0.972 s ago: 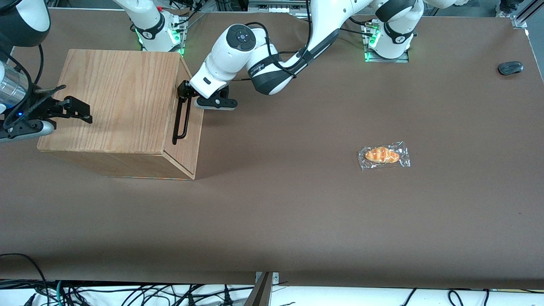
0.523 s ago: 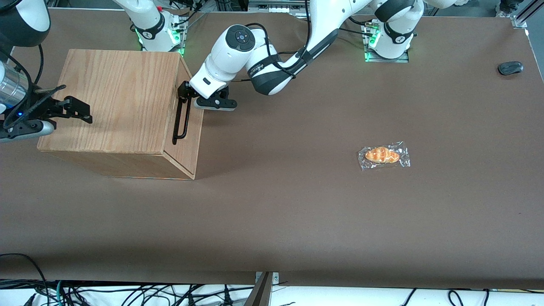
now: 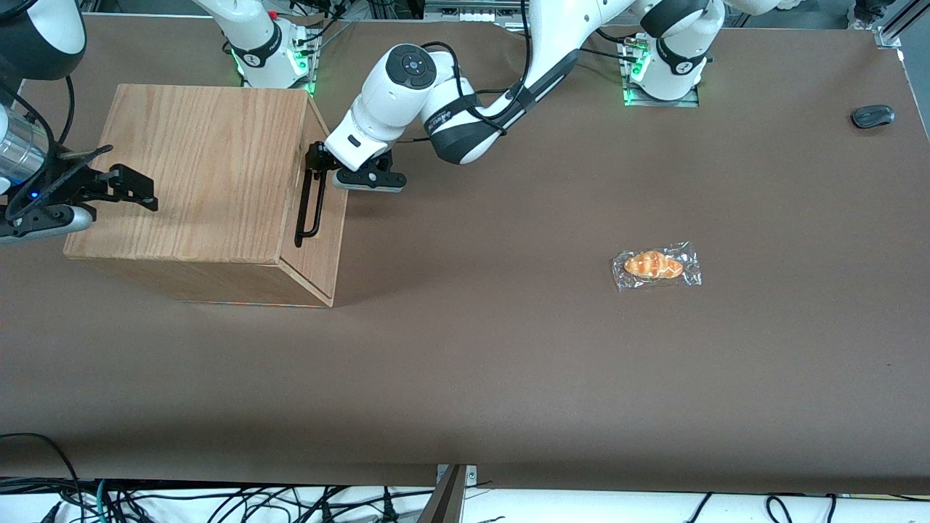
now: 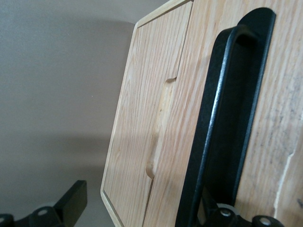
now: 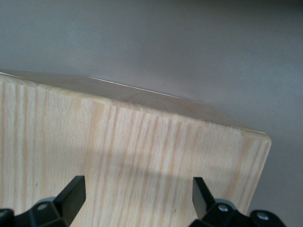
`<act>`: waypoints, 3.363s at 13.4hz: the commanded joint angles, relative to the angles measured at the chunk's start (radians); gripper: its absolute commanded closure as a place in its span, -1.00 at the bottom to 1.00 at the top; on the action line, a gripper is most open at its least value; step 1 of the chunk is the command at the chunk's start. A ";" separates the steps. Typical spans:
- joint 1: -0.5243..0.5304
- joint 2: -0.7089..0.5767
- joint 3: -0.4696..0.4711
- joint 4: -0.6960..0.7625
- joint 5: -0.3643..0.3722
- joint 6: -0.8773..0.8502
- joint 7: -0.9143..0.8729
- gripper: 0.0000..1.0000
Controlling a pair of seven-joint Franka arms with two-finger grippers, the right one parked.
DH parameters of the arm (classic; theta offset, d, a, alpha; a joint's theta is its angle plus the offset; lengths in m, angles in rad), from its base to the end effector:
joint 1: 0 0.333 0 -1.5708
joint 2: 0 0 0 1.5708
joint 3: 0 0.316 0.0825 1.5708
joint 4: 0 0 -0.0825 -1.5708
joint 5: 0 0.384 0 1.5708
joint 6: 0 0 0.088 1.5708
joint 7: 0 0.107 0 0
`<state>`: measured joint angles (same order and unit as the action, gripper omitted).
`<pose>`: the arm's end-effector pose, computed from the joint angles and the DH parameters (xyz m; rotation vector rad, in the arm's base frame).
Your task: Open top drawer with left arm
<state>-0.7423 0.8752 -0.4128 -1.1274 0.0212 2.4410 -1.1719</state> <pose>0.4308 -0.6781 0.3604 2.5665 0.2842 -0.0493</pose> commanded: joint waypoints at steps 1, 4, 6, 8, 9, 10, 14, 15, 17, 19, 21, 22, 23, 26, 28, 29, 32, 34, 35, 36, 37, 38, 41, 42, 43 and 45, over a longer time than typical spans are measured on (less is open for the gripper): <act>-0.014 0.016 0.011 0.044 0.029 -0.028 0.011 -1.00; -0.014 0.014 0.017 0.043 0.031 -0.042 0.017 -1.00; -0.014 0.014 0.017 0.043 0.063 -0.050 0.017 -1.00; -0.014 0.014 0.016 0.043 0.082 -0.056 0.017 -1.00; -0.014 0.014 0.016 0.043 0.082 -0.057 0.018 -1.00; -0.014 0.013 0.016 0.043 0.082 -0.060 0.020 -1.00; -0.012 0.010 0.016 0.044 0.082 -0.076 0.026 -1.00; -0.012 0.010 0.016 0.044 0.082 -0.088 0.026 -1.00; -0.011 0.005 0.016 0.044 0.082 -0.103 0.049 -1.00; -0.011 0.002 0.016 0.043 0.082 -0.106 0.055 -1.00; -0.008 0.002 0.016 0.043 0.083 -0.108 0.058 -1.00; -0.003 0.002 0.014 0.043 0.083 -0.108 0.075 -1.00; -0.002 0.001 0.014 0.043 0.083 -0.108 0.083 -1.00; -0.002 0.001 0.012 0.044 0.083 -0.145 0.087 -1.00; -0.002 -0.004 0.012 0.043 0.082 -0.148 0.106 -1.00; -0.002 -0.005 0.012 0.043 0.082 -0.148 0.106 -1.00; 0.001 -0.005 0.014 0.044 0.085 -0.157 0.115 -1.00; 0.011 -0.005 0.005 0.044 0.075 -0.209 0.144 -1.00; 0.014 -0.007 0.003 0.044 0.075 -0.218 0.149 -1.00; 0.014 -0.007 0.003 0.044 0.075 -0.220 0.149 -1.00; 0.014 -0.007 0.003 0.044 0.075 -0.220 0.149 -1.00; 0.018 -0.007 0.003 0.044 0.074 -0.220 0.150 -1.00; 0.038 -0.021 -0.001 0.044 0.071 -0.230 0.170 -1.00; 0.040 -0.022 -0.001 0.044 0.071 -0.243 0.170 -1.00; 0.044 -0.022 -0.003 0.044 0.071 -0.250 0.172 -1.00; 0.044 -0.024 -0.003 0.044 0.071 -0.252 0.170 -1.00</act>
<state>-0.7078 0.8633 -0.4085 -1.0910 0.0724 2.2184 -1.0124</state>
